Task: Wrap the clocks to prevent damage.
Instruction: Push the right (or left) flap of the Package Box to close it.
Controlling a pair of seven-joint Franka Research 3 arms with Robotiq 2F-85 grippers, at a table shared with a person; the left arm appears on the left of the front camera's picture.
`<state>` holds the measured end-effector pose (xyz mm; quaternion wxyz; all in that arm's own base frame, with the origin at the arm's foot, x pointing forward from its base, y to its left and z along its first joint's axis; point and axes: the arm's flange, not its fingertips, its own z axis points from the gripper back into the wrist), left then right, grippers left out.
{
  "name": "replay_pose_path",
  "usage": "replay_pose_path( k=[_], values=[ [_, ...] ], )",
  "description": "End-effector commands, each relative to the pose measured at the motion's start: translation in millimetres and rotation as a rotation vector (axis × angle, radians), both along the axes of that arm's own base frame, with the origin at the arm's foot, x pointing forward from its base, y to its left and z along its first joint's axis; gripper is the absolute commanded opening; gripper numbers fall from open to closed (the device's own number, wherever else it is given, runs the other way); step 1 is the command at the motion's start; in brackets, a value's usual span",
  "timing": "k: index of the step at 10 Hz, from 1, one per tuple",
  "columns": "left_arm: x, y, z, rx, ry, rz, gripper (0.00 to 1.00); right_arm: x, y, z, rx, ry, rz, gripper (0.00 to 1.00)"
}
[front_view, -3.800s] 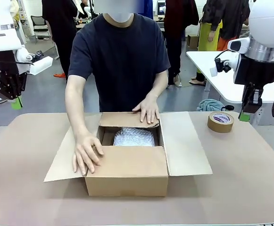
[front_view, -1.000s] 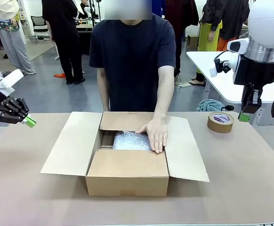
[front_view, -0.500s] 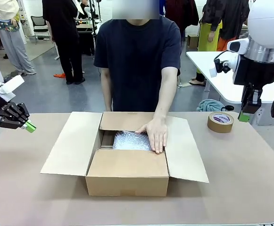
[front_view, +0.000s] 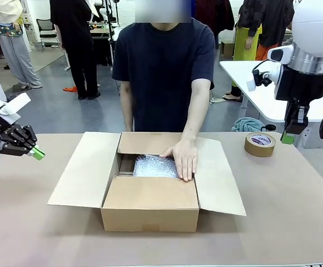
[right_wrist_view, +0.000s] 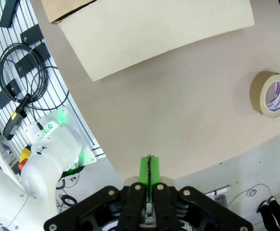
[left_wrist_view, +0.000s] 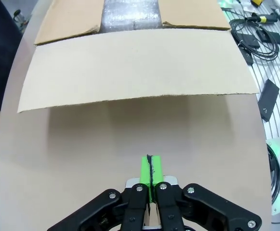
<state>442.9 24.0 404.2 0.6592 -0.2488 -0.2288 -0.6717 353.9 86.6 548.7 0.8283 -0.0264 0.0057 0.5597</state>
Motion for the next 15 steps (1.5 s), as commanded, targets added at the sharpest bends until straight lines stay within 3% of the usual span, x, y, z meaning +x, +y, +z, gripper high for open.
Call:
replay_pose_path(
  k=[1, 3, 8, 12, 15],
  values=[
    [-11.6, 0.3, -14.0, -0.136, -0.054, -0.052, 0.00, 0.5, 0.6, -1.0, 0.000, 0.004, 0.002, 0.01],
    [-17.6, -10.3, -32.9, -0.188, -0.047, -0.122, 0.00, 0.5, 0.6, -1.0, 0.000, 0.004, 0.002, 0.01],
    [-15.1, -31.0, -75.6, -0.282, -0.043, 0.027, 0.00, 0.5, 0.6, -1.0, 0.000, 0.004, 0.002, 0.01],
    [-12.2, -54.5, -96.2, -0.268, 0.014, -0.017, 0.00, 0.5, 0.6, -1.0, 0.000, 0.004, 0.002, 0.01],
    [-13.4, -61.5, -98.5, -0.372, 0.022, -0.054, 0.00, 0.5, 0.6, -1.0, 0.000, 0.004, 0.002, 0.01]
  ],
)
